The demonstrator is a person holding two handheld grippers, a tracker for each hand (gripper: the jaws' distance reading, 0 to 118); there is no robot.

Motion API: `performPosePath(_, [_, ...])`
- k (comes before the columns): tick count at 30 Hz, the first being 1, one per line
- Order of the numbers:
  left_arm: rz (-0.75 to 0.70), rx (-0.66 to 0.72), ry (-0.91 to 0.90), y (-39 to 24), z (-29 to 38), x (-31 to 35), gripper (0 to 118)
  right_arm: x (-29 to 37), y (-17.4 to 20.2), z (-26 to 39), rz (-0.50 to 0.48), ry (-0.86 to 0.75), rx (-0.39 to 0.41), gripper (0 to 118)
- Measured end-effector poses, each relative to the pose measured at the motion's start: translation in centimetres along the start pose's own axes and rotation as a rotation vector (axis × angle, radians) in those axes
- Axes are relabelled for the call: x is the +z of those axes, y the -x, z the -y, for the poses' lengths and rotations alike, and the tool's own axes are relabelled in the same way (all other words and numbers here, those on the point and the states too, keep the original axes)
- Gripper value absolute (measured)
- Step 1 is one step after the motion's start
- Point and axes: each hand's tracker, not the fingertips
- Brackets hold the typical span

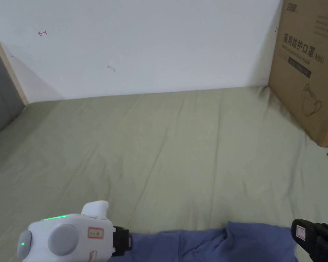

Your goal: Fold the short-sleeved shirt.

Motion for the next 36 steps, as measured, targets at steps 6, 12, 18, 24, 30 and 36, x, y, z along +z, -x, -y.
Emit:
performPosePath(6, [0.123,-0.063,0.088,-4.1,1.6,-5.3,0,0.1,0.3,0.3,-0.008,0.009,0.011,0])
performPosePath(12, [0.186,-0.064,0.24,-7.9,3.4,-10.5,0,0.0,0.2,0.7,0.012,0.037,0.001,0])
performPosePath(18, [0.73,0.166,0.199,-6.9,2.6,-7.3,0,-0.1,1.0,0.4,-0.006,0.038,0.015,0])
performPosePath(24, [0.622,0.124,0.025,1.9,0.4,-0.9,0,-0.5,1.6,-0.5,-0.016,0.027,0.04,0])
performPosePath(30, [0.718,0.279,0.159,14.7,1.2,-2.4,116,-1.7,2.5,-1.0,-0.008,0.091,0.061,0])
performPosePath(36, [0.952,0.517,0.21,21.5,2.6,-7.5,118,-2.9,3.5,-2.2,0.034,0.094,0.128,0])
